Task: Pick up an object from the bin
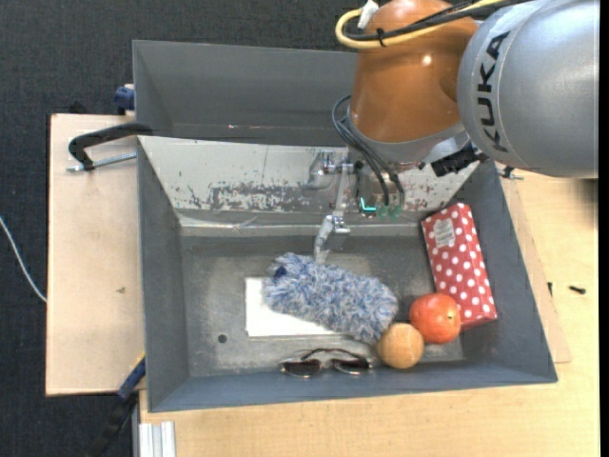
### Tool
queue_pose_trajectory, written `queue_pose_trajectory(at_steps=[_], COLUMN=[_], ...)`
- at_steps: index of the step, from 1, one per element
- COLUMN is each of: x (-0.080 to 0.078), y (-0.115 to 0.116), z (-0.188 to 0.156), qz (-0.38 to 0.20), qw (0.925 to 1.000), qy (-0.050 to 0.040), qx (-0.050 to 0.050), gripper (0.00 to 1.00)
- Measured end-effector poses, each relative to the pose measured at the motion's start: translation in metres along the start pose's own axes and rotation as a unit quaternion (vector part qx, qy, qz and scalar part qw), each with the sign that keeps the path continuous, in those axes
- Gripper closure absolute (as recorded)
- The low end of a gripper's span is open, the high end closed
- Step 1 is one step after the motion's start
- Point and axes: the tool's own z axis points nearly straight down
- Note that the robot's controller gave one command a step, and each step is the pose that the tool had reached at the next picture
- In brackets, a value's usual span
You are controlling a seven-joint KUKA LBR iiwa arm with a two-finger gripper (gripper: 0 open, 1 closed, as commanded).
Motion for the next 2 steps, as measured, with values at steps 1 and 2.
queue_pose_trajectory(at_steps=[1, 2], x=[-0.001, -0.007], y=[0.0, 0.001], z=[-0.005, 0.033], qz=[0.001, -0.026], qw=[1.0, 0.9996], qy=[-0.0043, -0.008], qx=[-0.001, 0.0], gripper=[0.0, 0.0])
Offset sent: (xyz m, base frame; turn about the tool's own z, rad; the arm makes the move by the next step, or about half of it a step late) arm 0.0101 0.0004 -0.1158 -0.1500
